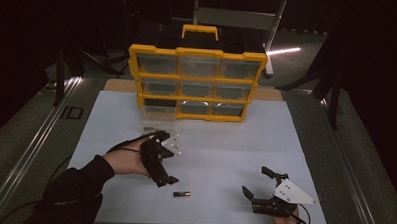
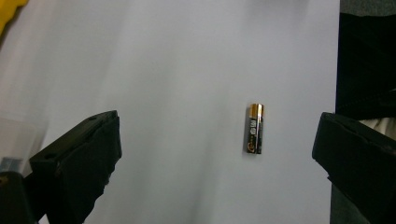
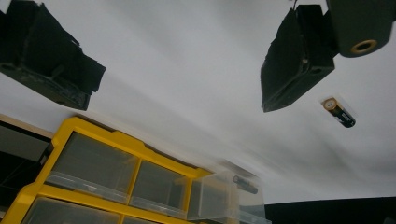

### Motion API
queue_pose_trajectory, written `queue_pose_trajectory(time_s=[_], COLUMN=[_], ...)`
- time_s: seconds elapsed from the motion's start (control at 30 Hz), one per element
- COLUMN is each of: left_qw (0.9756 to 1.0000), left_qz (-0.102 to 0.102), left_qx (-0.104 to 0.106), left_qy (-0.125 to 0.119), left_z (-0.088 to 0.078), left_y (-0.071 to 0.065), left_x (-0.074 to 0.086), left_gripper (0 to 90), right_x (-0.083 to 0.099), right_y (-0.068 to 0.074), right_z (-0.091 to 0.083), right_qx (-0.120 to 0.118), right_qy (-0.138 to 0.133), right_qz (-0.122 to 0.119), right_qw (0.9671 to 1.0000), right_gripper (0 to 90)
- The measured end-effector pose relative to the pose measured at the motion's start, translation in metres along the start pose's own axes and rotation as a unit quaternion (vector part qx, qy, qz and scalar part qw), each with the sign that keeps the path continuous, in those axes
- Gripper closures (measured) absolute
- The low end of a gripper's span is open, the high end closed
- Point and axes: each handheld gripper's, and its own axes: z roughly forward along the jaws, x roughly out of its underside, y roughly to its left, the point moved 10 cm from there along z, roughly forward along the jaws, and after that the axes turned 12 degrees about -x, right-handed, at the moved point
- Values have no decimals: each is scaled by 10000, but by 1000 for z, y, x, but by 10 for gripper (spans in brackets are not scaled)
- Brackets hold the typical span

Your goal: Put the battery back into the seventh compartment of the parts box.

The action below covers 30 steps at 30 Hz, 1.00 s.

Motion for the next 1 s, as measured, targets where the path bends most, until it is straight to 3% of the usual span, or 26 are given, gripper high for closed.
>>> queue_pose_trajectory(time_s=[0.57,1.0], left_qw=[9997,9995], left_qz=[72,110], left_qx=[220,291], left_qy=[-77,-60], left_z=[18,36], left_y=[-30,-44], left_x=[7,16], left_gripper=[23,48], right_x=[1,0], right_y=[1,1], right_z=[1,0], right_qx=[-16,-10], right_qy=[22,22], right_qz=[18,8], right_qw=[10000,10000], right_gripper=[104,104])
